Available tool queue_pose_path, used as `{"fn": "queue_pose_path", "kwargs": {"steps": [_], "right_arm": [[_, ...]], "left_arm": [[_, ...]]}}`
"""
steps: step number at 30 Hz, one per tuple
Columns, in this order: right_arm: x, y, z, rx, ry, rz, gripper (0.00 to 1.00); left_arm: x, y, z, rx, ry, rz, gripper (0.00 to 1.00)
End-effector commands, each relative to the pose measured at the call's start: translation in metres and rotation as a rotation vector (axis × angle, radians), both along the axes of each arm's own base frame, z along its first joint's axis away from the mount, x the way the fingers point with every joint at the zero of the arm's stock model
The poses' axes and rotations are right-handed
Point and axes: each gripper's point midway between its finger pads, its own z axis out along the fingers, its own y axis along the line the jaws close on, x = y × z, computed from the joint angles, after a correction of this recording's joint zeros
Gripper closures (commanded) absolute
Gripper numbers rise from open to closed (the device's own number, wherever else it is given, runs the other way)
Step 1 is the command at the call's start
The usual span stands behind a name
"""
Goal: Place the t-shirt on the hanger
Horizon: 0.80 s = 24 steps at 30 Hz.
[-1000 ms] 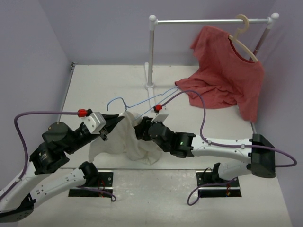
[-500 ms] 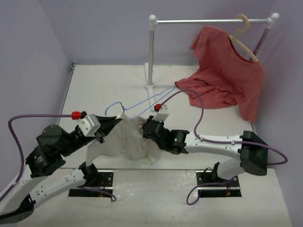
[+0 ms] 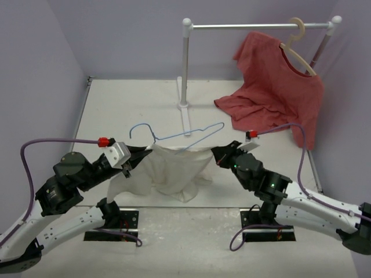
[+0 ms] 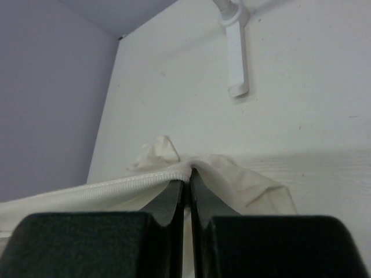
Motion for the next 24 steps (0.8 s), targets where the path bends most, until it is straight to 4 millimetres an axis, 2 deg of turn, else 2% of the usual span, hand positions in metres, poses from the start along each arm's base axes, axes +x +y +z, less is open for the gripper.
{"fn": "queue_pose_path", "kwargs": {"steps": [1, 2, 4, 5, 6, 7, 10, 15, 17, 19, 21, 24], "right_arm": [[0.008, -0.045, 0.025, -0.046, -0.108, -0.027, 1.0], [0.009, -0.051, 0.038, -0.047, -0.137, -0.011, 1.0], [0.009, -0.055, 0.05, -0.064, -0.145, 0.026, 1.0], [0.009, -0.058, 0.066, -0.083, -0.164, 0.056, 1.0], [0.008, -0.059, 0.065, -0.113, -0.144, 0.086, 1.0], [0.01, -0.057, 0.078, -0.139, -0.148, 0.115, 1.0], [0.011, -0.06, 0.093, -0.161, -0.129, 0.158, 1.0], [-0.001, -0.071, 0.109, -0.163, -0.117, 0.161, 1.0], [-0.003, -0.076, 0.109, -0.181, -0.105, 0.145, 1.0], [-0.004, -0.082, 0.109, -0.202, -0.091, 0.127, 1.0], [-0.006, -0.083, 0.107, -0.212, -0.084, 0.134, 1.0], [-0.007, -0.082, 0.116, -0.216, -0.099, 0.146, 1.0]], "left_arm": [[-0.011, -0.012, 0.01, -0.02, -0.063, -0.101, 1.0], [-0.012, -0.016, 0.004, -0.003, -0.064, -0.12, 1.0], [-0.011, -0.019, -0.004, 0.024, -0.058, -0.134, 1.0], [-0.01, -0.022, -0.008, 0.038, -0.051, -0.138, 1.0], [-0.009, -0.023, -0.011, 0.047, -0.049, -0.14, 1.0], [-0.009, -0.024, -0.013, 0.052, -0.048, -0.142, 1.0], [-0.005, -0.023, -0.018, 0.065, -0.059, -0.122, 1.0], [0.025, -0.016, -0.045, 0.158, -0.013, 0.024, 1.0], [0.035, -0.014, -0.049, 0.176, -0.005, 0.078, 1.0], [0.045, -0.008, -0.04, 0.15, -0.024, 0.146, 1.0], [0.047, -0.008, -0.032, 0.132, -0.043, 0.156, 1.0], [0.046, -0.015, -0.031, 0.164, -0.052, 0.114, 1.0]]}}
